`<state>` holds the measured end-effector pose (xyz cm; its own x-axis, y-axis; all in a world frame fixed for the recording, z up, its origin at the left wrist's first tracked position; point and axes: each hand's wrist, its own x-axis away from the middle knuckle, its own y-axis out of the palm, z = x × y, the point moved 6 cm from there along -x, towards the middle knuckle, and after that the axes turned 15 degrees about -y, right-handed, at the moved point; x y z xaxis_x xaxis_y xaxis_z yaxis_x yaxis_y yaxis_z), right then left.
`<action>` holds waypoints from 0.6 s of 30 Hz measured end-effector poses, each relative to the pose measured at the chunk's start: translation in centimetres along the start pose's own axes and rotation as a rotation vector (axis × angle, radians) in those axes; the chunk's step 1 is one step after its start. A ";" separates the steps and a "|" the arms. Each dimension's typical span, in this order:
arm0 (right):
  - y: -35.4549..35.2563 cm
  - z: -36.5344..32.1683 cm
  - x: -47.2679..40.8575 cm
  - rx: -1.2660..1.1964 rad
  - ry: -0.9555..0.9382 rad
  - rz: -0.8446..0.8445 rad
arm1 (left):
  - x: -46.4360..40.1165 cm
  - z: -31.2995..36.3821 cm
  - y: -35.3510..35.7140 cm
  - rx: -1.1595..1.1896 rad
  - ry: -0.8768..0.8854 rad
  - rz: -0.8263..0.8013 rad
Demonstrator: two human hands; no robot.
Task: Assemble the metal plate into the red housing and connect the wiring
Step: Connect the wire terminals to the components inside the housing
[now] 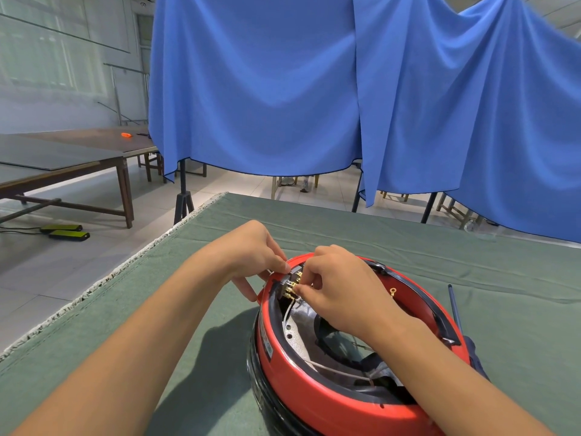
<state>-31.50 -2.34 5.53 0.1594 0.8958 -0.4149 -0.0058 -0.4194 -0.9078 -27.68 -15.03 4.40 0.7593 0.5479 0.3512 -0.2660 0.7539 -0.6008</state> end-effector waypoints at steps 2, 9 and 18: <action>-0.1 -0.1 0.0 0.017 0.003 -0.003 | 0.0 0.0 0.0 -0.002 0.004 0.000; -0.2 -0.2 0.1 0.074 -0.015 0.007 | -0.1 0.2 0.1 -0.039 0.016 0.018; -0.2 -0.2 -0.1 0.116 0.011 0.049 | -0.3 -0.1 -0.1 -0.041 0.027 0.019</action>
<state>-31.30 -2.35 5.77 0.1670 0.8726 -0.4590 -0.1278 -0.4425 -0.8876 -27.80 -15.29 4.35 0.7701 0.5514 0.3208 -0.2563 0.7280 -0.6359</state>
